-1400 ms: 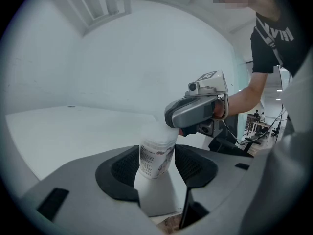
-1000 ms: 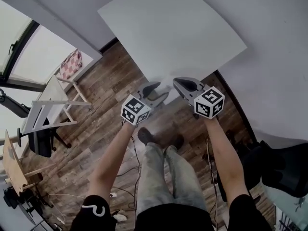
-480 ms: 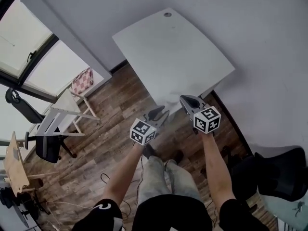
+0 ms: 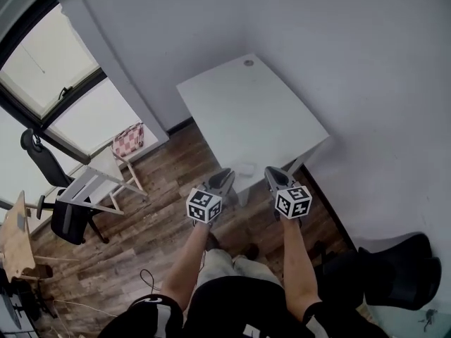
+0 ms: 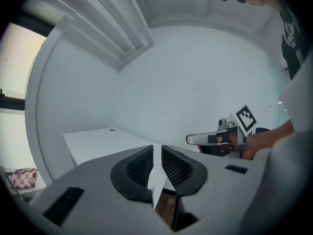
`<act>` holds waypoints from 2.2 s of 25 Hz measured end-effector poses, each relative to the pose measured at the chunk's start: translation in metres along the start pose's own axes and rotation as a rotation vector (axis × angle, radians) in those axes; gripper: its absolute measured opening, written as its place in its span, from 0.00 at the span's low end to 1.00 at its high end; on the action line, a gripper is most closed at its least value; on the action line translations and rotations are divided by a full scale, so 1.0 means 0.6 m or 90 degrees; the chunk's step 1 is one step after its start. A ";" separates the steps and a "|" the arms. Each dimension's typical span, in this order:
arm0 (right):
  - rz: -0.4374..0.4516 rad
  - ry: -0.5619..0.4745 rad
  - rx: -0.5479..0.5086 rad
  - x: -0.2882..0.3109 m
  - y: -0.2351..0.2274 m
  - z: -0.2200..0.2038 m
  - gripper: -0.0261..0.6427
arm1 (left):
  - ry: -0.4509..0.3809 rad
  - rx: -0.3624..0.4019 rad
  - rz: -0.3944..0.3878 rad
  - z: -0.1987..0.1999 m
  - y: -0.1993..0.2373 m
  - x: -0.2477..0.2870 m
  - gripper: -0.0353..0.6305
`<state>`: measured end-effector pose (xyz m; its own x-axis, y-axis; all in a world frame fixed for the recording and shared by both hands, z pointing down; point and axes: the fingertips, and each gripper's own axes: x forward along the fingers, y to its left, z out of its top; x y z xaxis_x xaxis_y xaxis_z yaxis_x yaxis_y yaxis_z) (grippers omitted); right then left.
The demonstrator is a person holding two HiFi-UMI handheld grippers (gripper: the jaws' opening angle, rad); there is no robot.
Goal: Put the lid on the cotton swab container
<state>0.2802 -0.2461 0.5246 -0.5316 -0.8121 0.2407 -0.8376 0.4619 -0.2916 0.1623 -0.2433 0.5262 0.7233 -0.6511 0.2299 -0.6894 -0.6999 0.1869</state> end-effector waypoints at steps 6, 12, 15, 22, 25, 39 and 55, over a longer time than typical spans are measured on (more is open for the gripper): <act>-0.044 -0.005 -0.069 -0.022 0.000 0.052 0.06 | -0.054 -0.026 0.036 0.082 -0.003 -0.035 0.13; -0.058 -0.019 -0.098 -0.027 -0.002 0.090 0.06 | -0.082 -0.016 0.055 0.134 -0.005 -0.043 0.10; -0.061 -0.027 -0.094 -0.030 -0.002 0.097 0.06 | -0.086 -0.025 0.058 0.137 -0.001 -0.051 0.09; -0.062 -0.037 -0.099 -0.039 -0.001 0.116 0.06 | -0.071 -0.024 0.053 0.128 0.005 -0.057 0.09; -0.063 -0.031 -0.105 -0.036 0.000 0.112 0.06 | -0.065 -0.016 0.047 0.122 0.003 -0.056 0.09; -0.044 -0.026 -0.115 -0.028 0.027 0.110 0.06 | -0.058 -0.007 0.047 0.119 0.008 -0.060 0.09; -0.038 -0.019 -0.129 -0.034 0.048 0.105 0.06 | -0.049 -0.003 0.050 0.112 0.011 -0.077 0.09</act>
<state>0.2749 -0.2389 0.4530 -0.4786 -0.8492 0.2230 -0.8774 0.4720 -0.0854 0.1270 -0.2377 0.4528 0.6673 -0.7251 0.1698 -0.7445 -0.6439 0.1761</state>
